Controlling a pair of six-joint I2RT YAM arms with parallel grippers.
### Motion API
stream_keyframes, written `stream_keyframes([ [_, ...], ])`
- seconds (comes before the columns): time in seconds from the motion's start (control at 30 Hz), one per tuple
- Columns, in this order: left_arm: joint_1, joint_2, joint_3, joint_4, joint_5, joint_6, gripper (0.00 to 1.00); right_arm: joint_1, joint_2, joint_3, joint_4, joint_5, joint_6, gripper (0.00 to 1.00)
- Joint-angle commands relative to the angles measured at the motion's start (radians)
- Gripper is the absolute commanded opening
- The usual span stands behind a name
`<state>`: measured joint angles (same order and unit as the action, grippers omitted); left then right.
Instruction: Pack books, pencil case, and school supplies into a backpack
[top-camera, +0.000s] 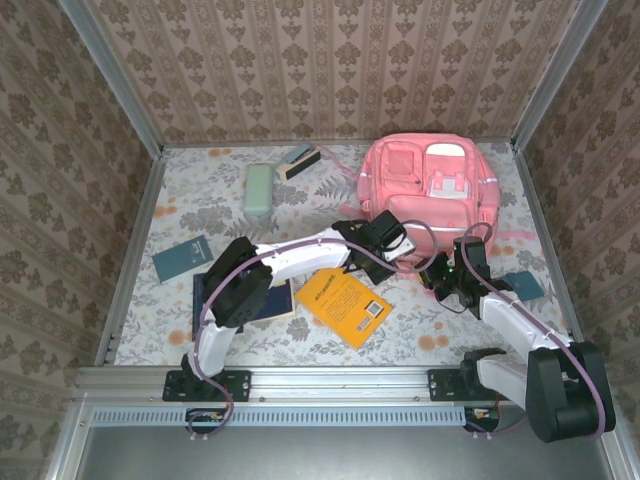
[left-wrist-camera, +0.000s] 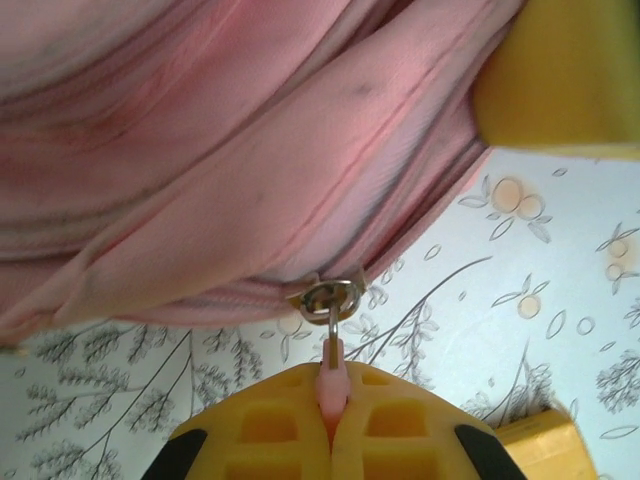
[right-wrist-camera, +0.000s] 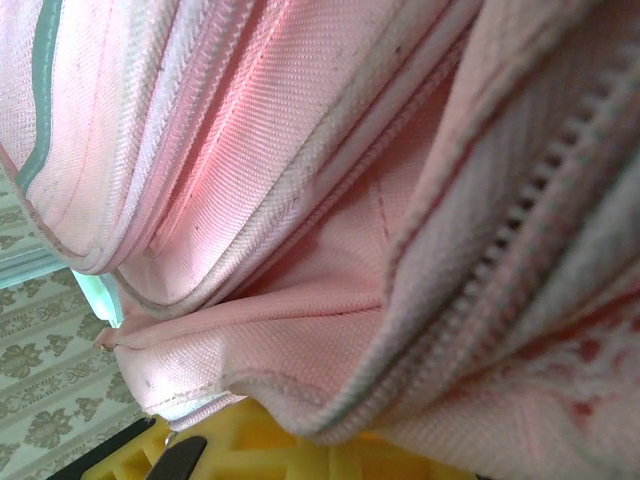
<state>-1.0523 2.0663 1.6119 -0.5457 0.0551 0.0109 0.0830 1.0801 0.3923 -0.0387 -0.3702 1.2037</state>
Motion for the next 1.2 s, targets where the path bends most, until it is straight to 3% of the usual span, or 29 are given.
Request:
stream_keyframes([
  [0.0, 0.059, -0.021, 0.046, -0.097, -0.075, 0.009, 0.00, -0.024, -0.006, 0.010, -0.097, 0.112, -0.039, 0.00],
  [0.2, 0.166, 0.045, 0.125, -0.113, -0.118, 0.032, 0.00, -0.047, -0.047, 0.016, -0.162, 0.108, -0.071, 0.00],
  [0.43, 0.275, 0.226, 0.371, -0.178, -0.175, 0.067, 0.00, -0.056, -0.120, 0.034, -0.250, 0.105, -0.111, 0.00],
  [0.63, 0.333, 0.292, 0.479, -0.199, -0.240, 0.087, 0.00, -0.066, -0.162, 0.039, -0.287, 0.101, -0.121, 0.00],
  [0.77, 0.347, 0.245, 0.450, -0.191, -0.114, 0.086, 0.00, -0.066, -0.155, 0.042, -0.275, 0.095, -0.121, 0.00],
  [0.93, 0.280, 0.124, 0.267, -0.105, -0.033, 0.074, 0.00, -0.056, -0.121, 0.046, -0.175, 0.042, -0.129, 0.01],
  [1.03, 0.226, 0.102, 0.233, -0.106, 0.016, 0.026, 0.00, -0.051, -0.103, 0.061, -0.117, 0.008, -0.148, 0.37],
  [1.1, 0.185, 0.097, 0.229, -0.103, 0.038, -0.004, 0.00, -0.048, -0.094, 0.069, -0.084, -0.011, -0.149, 0.49],
  [1.17, 0.144, 0.093, 0.234, -0.095, 0.069, -0.033, 0.00, -0.042, -0.089, 0.072, -0.053, -0.032, -0.134, 0.54],
])
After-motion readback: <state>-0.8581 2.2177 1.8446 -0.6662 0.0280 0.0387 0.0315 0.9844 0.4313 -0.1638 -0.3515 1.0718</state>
